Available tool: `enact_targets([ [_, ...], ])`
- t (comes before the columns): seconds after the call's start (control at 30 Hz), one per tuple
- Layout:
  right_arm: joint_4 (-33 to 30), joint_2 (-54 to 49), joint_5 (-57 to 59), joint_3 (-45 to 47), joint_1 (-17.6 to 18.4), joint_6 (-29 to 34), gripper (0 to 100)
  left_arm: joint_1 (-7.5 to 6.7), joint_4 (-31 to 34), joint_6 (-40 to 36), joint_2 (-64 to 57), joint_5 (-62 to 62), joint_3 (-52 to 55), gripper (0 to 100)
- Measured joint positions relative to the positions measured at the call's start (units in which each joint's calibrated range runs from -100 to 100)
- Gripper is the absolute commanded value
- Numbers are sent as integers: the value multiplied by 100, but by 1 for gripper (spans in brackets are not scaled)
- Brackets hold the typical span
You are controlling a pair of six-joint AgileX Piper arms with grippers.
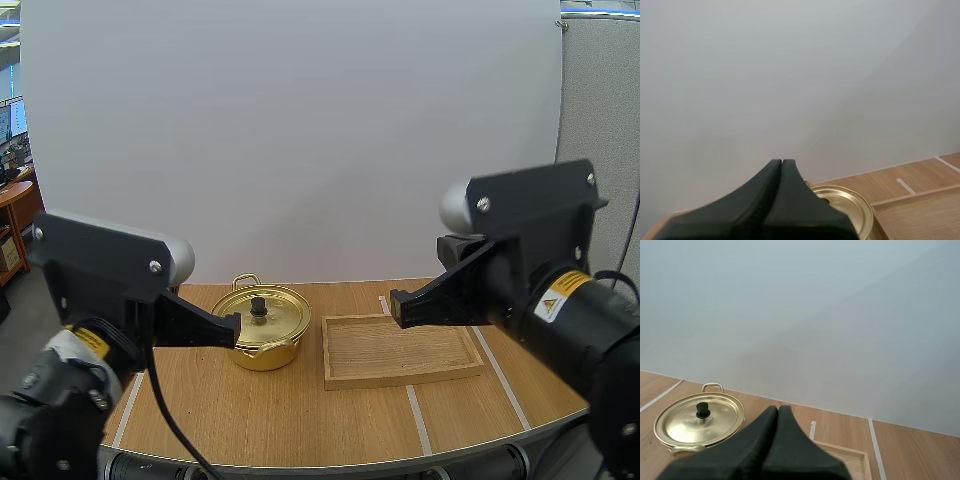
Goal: Open the pot, put the pineapple inside, and close it
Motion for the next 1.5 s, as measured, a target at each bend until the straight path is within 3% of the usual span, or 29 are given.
enact_targets([
  [0.27,-58,12,-940,1443,0,0,0,0,0,-70,0,-1855,1065,0],
  [0.73,-71,1,-3057,3010,-9,0,0,0,-12,-121,0,-2103,2245,0],
  [1.2,-60,1,-3079,3362,-21,0,0,8,-117,-241,0,-2060,2254,0],
  [1.27,45,1,-2898,3362,-172,0,0,75,-127,-276,0,-987,2254,0],
  [1.5,277,1,-2754,3362,-246,0,0,98,-136,-360,0,-598,2258,0],
])
